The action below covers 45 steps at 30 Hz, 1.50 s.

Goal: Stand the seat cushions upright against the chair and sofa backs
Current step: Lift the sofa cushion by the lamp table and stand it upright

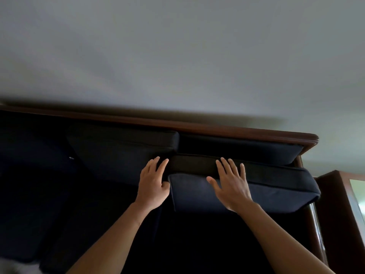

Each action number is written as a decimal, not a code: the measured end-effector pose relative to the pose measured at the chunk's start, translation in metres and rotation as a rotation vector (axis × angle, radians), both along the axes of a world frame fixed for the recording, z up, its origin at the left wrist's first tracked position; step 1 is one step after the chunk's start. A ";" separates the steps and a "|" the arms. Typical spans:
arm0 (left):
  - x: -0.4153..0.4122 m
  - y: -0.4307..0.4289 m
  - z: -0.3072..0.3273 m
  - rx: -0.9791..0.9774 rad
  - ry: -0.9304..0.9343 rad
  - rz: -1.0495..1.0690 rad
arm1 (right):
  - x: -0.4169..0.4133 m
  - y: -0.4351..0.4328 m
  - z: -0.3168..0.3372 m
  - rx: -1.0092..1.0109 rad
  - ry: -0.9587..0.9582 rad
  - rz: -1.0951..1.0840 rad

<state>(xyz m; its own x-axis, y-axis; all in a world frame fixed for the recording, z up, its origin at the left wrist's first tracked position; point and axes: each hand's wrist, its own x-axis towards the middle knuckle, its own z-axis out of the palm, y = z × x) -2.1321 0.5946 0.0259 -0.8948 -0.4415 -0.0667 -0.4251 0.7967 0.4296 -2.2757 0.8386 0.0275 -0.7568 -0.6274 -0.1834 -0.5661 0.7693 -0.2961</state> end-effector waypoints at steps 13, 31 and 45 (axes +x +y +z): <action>0.033 -0.225 0.008 0.718 0.182 0.736 | 0.040 -0.225 0.008 -0.140 -0.216 -0.335; 0.005 -0.339 -0.010 0.935 0.199 0.944 | 0.049 -0.309 0.000 -0.292 -0.269 -0.582; 0.024 -0.304 0.010 0.800 0.082 0.720 | 0.057 -0.299 0.001 -0.286 -0.247 -0.465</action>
